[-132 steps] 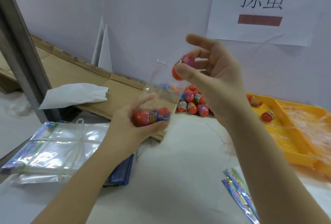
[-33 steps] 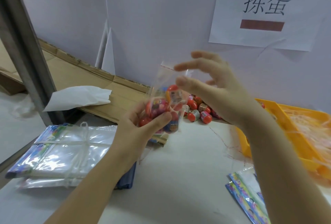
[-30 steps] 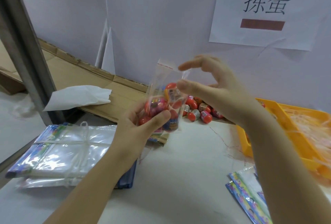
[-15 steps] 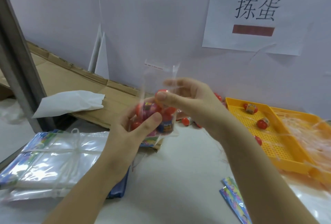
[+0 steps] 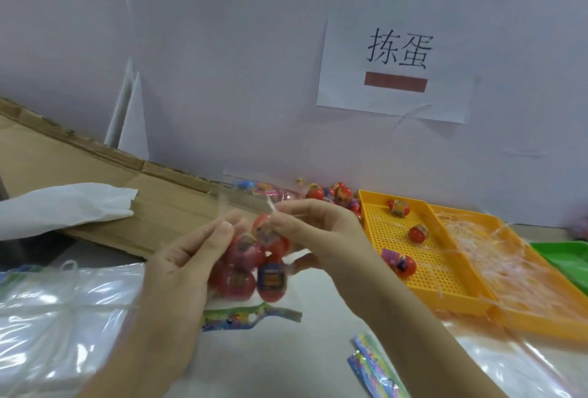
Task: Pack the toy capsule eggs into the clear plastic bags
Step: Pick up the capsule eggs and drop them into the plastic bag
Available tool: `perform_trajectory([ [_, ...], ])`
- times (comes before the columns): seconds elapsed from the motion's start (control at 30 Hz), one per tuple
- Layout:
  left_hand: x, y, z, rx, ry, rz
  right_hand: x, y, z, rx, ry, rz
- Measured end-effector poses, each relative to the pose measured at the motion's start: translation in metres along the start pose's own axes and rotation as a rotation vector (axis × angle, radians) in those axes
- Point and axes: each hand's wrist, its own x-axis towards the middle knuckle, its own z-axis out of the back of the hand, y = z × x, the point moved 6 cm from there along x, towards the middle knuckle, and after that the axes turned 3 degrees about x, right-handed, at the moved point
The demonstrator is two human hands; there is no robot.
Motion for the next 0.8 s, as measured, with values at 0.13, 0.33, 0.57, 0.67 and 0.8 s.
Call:
perform_trajectory([
  [0.13, -0.004, 0.008, -0.009, -0.004, 0.043, 0.057, -0.002, -0.012, 0.013, 0.110, -0.066, -0.081],
  [0.33, -0.008, 0.007, -0.007, 0.040, -0.020, 0.004, -0.002, -0.014, 0.013, 0.014, -0.081, -0.070],
  [0.57, -0.014, 0.000, -0.005, 0.055, -0.098, -0.105, -0.010, 0.007, 0.017, -0.385, -0.322, 0.291],
  [0.67, -0.019, -0.005, -0.010, 0.122, -0.056, -0.164, -0.033, 0.036, -0.001, -0.675, -0.356, 0.760],
  [0.8, -0.022, -0.009, -0.019, 0.106, 0.041, -0.184, -0.035, 0.042, -0.015, -0.887, -0.301, 0.828],
])
